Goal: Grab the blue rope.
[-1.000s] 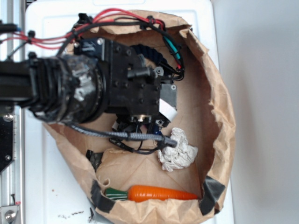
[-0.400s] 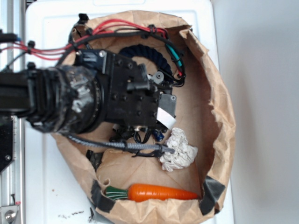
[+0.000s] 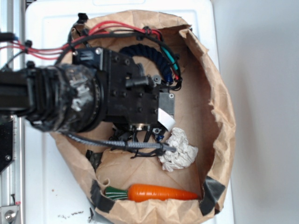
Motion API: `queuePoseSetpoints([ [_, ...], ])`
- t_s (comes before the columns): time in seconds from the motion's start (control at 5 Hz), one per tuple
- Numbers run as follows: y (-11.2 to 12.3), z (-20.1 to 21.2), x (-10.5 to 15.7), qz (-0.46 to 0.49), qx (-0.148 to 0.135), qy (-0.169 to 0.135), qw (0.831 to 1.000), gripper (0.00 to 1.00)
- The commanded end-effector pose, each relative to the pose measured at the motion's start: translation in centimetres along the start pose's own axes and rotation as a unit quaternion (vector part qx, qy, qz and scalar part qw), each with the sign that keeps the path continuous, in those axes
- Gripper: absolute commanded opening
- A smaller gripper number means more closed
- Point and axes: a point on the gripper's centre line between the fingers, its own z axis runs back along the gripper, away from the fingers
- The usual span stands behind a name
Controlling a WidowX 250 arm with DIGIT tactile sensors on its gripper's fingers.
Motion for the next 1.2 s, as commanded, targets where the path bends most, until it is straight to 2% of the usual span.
queuePoseSetpoints([
  [0.0,1.3,1.2,0.5,0.015,0.006,-0.003,1.000,0.00],
  [0.2,2.4,3.6,0.6,0.057,-0.023,0.009,0.998,0.00],
  [0.4,3.6,6.6,0.3,0.134,-0.041,0.017,0.990,0.00],
  [0.6,4.0,9.0,-0.2,0.243,-0.016,0.036,0.969,0.00],
  [0.8,3.9,11.5,-1.3,0.303,-0.006,0.025,0.953,0.00],
  [1.0,3.2,13.6,-2.0,0.324,-0.002,-0.010,0.946,0.00],
])
